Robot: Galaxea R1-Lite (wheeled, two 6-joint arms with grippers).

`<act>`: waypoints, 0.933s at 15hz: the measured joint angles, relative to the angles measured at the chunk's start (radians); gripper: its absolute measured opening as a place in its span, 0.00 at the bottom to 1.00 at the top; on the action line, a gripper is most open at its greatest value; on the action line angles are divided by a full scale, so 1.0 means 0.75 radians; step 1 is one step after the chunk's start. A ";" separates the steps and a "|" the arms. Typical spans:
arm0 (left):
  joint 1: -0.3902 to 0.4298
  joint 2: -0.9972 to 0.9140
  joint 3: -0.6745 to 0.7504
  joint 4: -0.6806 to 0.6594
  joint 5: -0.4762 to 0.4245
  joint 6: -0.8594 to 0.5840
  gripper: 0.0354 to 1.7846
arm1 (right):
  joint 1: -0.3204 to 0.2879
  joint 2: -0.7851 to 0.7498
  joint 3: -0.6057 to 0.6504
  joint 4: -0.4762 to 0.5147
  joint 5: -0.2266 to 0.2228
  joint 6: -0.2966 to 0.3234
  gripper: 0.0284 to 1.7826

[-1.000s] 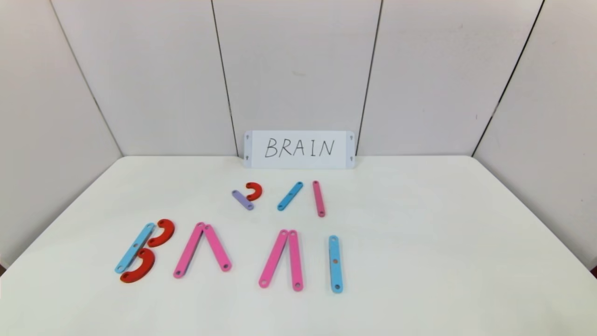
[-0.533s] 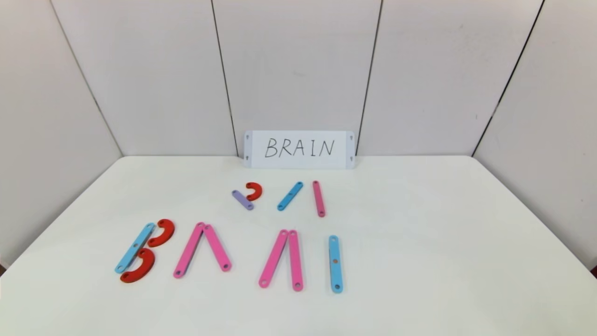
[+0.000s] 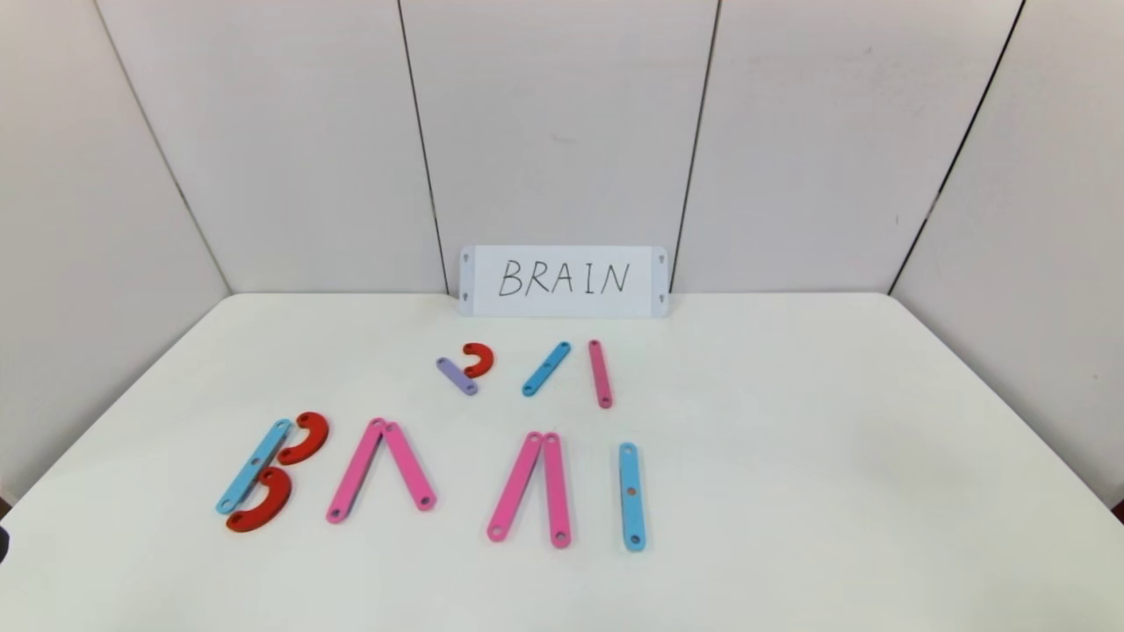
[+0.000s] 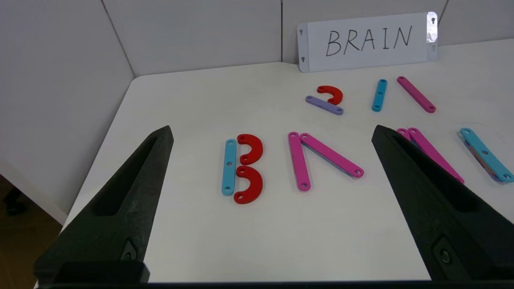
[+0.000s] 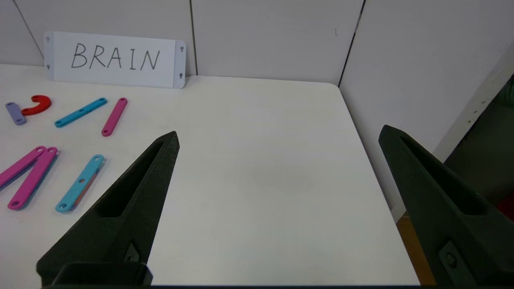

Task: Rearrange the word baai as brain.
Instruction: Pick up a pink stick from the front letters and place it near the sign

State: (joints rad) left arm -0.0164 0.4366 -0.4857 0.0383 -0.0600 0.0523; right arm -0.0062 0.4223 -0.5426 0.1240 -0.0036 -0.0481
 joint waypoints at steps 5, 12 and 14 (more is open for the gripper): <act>-0.001 0.255 -0.115 -0.053 -0.015 0.001 0.97 | 0.003 0.310 -0.103 -0.065 0.002 0.000 0.97; -0.003 0.760 -0.374 0.007 -0.024 0.014 0.97 | 0.066 0.824 -0.327 -0.145 0.039 0.002 0.97; -0.005 0.889 -0.427 0.063 -0.026 0.016 0.97 | 0.104 0.935 -0.357 -0.157 0.079 0.005 0.97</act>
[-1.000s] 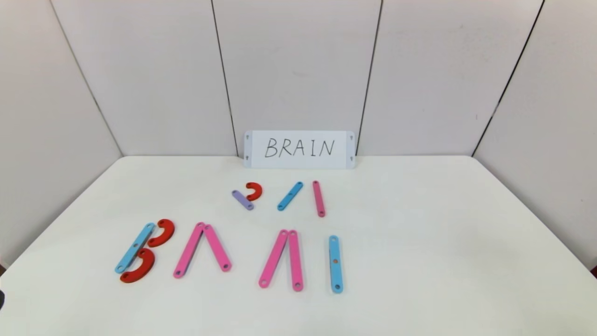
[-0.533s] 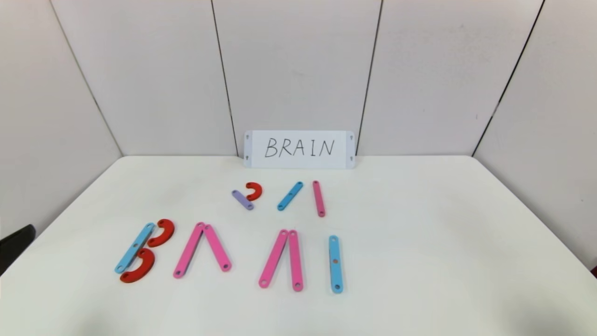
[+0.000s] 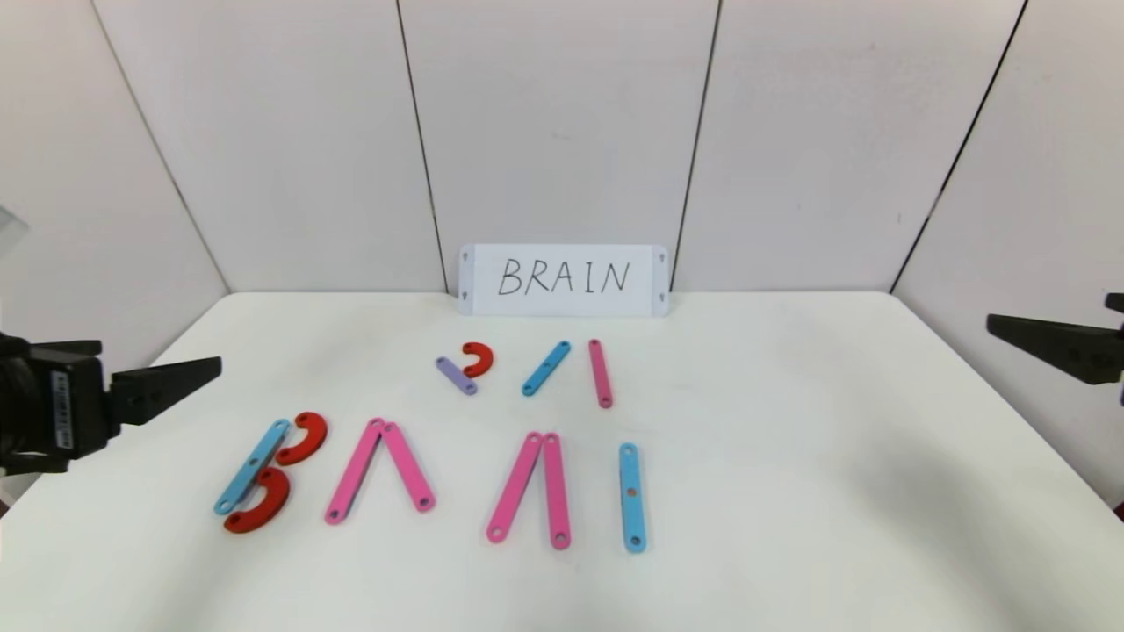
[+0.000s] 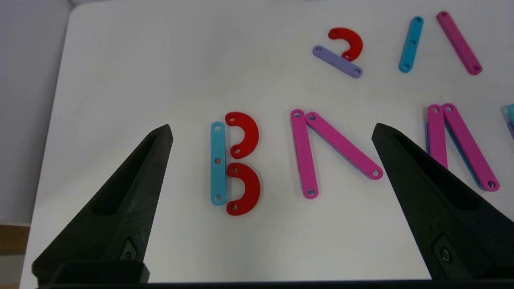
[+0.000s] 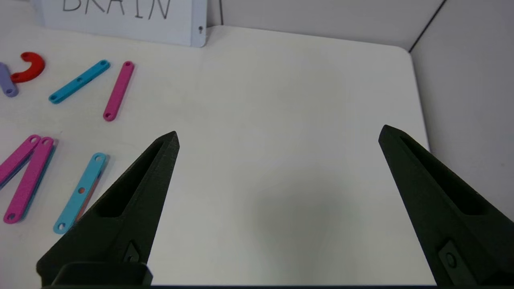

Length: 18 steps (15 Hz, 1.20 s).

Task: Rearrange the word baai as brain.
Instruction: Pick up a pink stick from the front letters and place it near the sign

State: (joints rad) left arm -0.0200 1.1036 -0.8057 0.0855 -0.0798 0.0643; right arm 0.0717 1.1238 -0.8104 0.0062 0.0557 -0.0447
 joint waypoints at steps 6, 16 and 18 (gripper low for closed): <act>-0.097 0.268 -0.058 0.103 -0.008 -0.001 0.97 | 0.119 0.260 -0.062 -0.006 0.087 0.005 0.97; -0.243 0.614 -0.054 0.107 0.033 -0.012 0.97 | 0.245 0.472 -0.062 -0.008 0.092 0.003 0.97; -0.252 0.650 -0.054 0.107 0.033 -0.014 0.97 | 0.246 0.494 -0.070 -0.008 0.090 0.006 0.97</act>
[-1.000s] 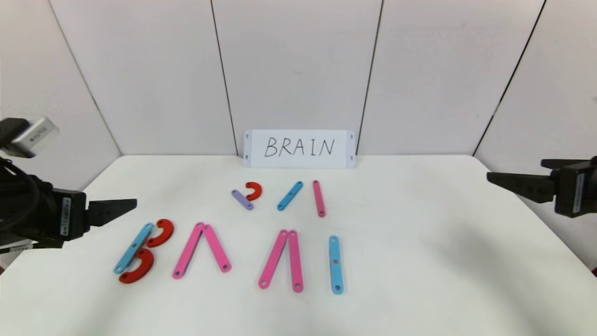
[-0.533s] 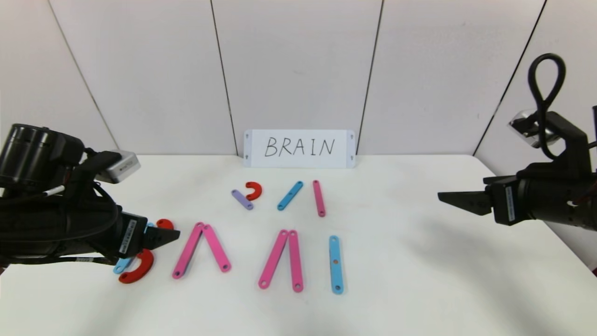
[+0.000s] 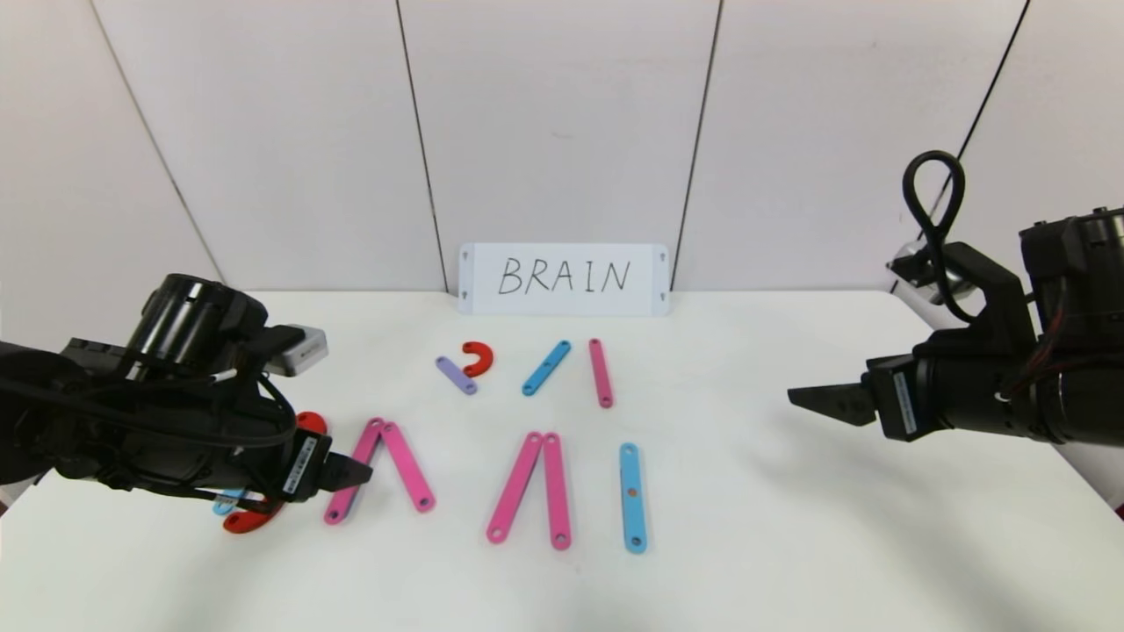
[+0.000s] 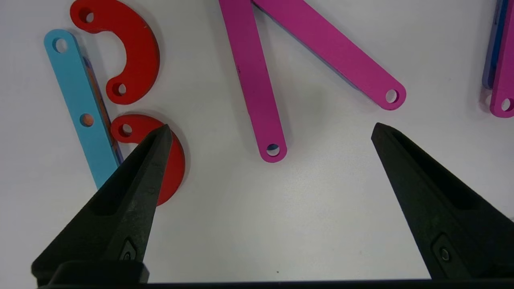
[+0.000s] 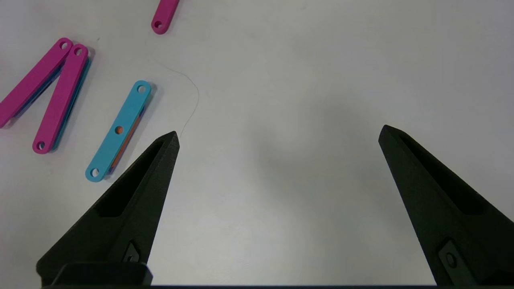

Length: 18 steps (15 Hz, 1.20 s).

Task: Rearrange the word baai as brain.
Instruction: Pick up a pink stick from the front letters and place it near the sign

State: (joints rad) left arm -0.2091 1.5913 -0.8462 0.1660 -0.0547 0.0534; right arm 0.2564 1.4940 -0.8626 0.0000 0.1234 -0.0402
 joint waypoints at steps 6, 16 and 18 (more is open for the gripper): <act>-0.018 0.071 0.005 -0.001 0.002 -0.001 0.97 | -0.009 0.030 -0.009 0.000 -0.001 0.005 0.97; -0.003 0.221 -0.019 -0.074 0.049 -0.046 0.97 | -0.016 0.047 0.000 0.000 0.001 0.003 0.97; 0.007 0.237 -0.024 -0.076 0.049 -0.053 0.97 | -0.017 0.050 0.001 -0.001 0.001 0.003 0.97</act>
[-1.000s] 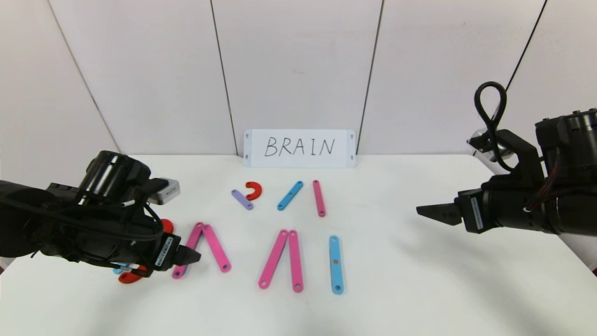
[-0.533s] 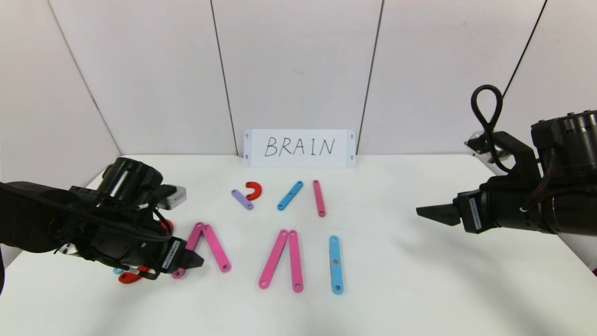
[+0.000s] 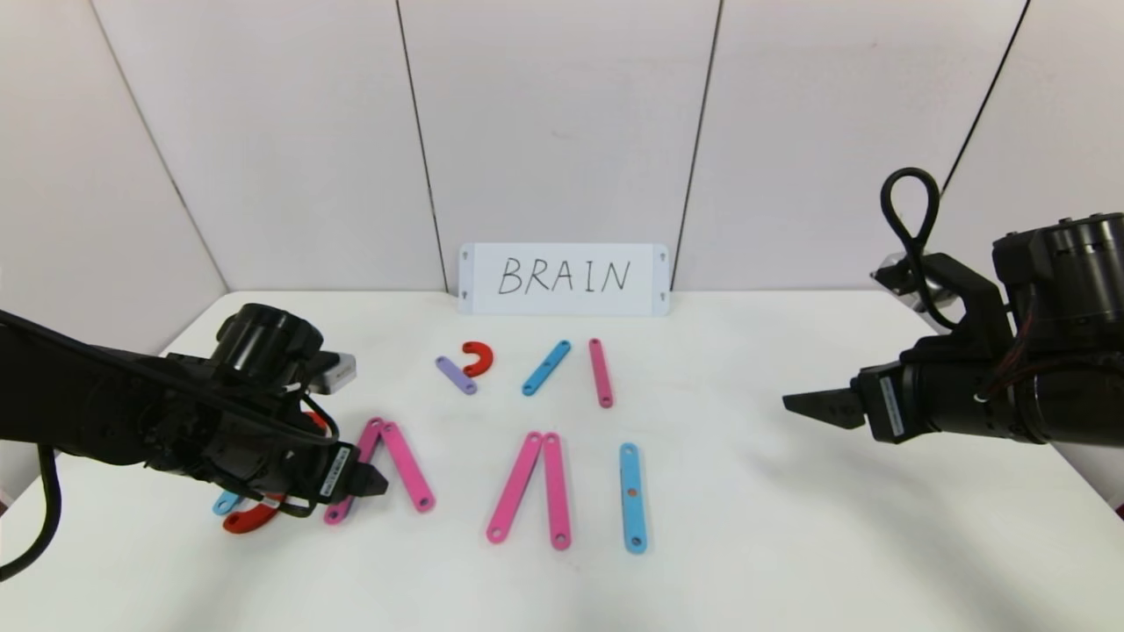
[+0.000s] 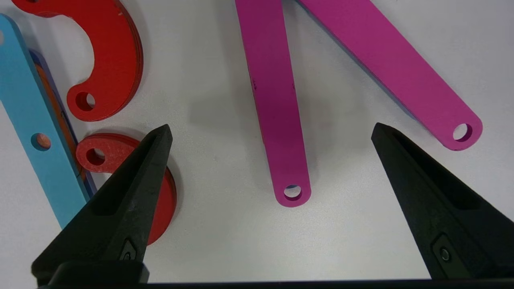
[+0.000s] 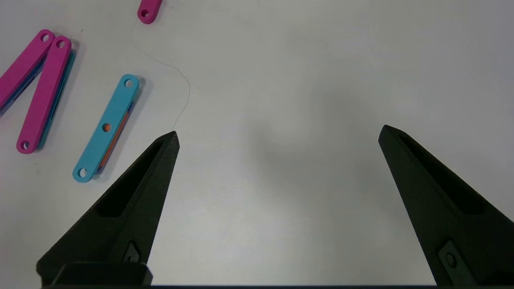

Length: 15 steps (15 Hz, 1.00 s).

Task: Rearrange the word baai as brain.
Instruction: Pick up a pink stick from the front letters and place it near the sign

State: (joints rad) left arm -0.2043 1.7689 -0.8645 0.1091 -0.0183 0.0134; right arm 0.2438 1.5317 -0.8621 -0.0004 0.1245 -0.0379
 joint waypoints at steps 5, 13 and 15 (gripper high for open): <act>0.014 0.032 -0.006 -0.027 -0.007 -0.001 0.96 | 0.001 0.007 0.003 -0.001 0.001 0.000 0.97; 0.014 0.060 -0.006 -0.046 -0.012 -0.001 0.34 | 0.001 0.006 0.008 -0.001 0.005 -0.001 0.97; 0.013 0.064 -0.007 -0.046 -0.012 -0.001 0.18 | 0.004 0.004 0.011 -0.001 0.004 -0.001 0.97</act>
State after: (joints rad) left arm -0.1943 1.8170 -0.8698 0.0745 -0.0274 0.0123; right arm 0.2466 1.5345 -0.8538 -0.0013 0.1274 -0.0383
